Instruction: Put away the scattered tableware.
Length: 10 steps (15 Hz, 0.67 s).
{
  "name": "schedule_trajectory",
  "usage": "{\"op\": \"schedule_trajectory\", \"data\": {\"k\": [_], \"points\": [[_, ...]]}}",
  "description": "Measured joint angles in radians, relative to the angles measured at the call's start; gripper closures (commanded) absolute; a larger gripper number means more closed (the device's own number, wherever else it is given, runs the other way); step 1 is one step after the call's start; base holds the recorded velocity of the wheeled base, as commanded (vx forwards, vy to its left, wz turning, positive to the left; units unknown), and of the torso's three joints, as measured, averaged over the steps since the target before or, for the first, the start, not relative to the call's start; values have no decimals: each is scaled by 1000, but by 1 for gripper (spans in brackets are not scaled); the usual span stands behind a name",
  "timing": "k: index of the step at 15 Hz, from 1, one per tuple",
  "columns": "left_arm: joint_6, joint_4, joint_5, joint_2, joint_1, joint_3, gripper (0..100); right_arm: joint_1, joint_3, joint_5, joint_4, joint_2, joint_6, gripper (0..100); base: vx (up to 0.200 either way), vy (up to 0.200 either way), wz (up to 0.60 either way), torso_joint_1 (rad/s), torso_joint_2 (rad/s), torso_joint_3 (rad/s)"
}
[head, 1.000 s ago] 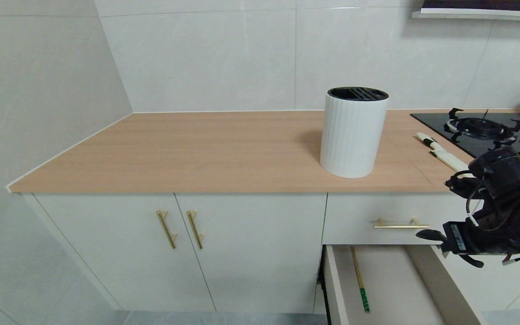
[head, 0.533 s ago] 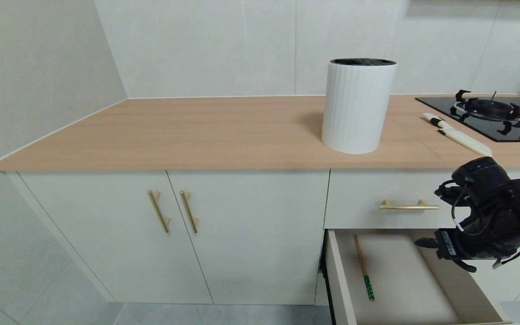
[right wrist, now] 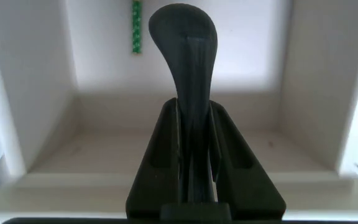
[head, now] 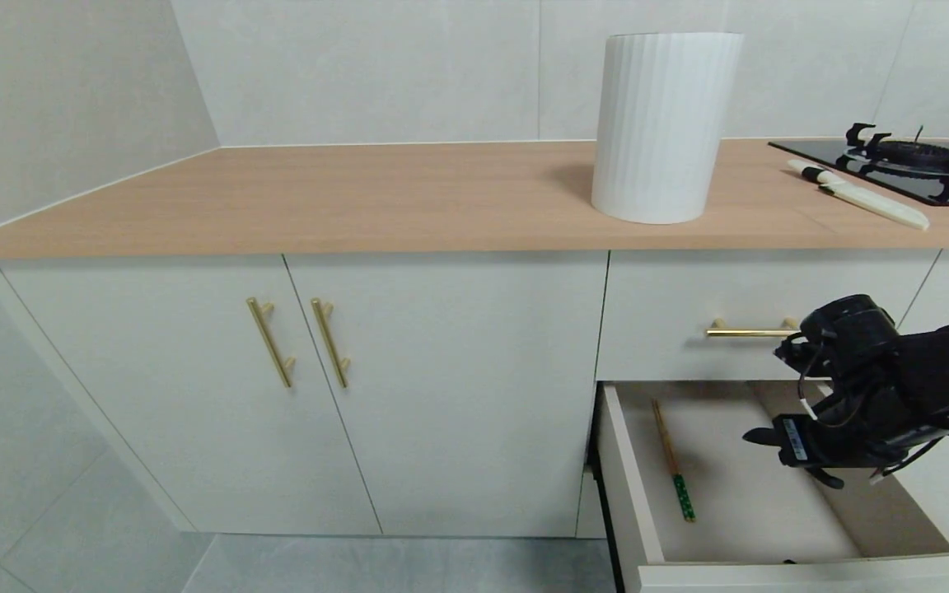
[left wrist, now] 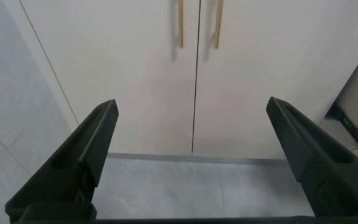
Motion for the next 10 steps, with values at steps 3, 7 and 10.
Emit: {"op": "schedule_trajectory", "data": {"k": [3,7,10], "points": [[0,0,0,0,0,0,0,0,-1,-14,-46,39,-3,100,0,0,0,-10,103,92],[0,-1,0,0,0,-1,0,0,-2,-13,-119,64,-3,100,0,0,0,0,0,0],[0,-1,0,0,0,-1,0,0,-1,-13,-166,112,-21,100,0,0,0,0,0,0]]}}
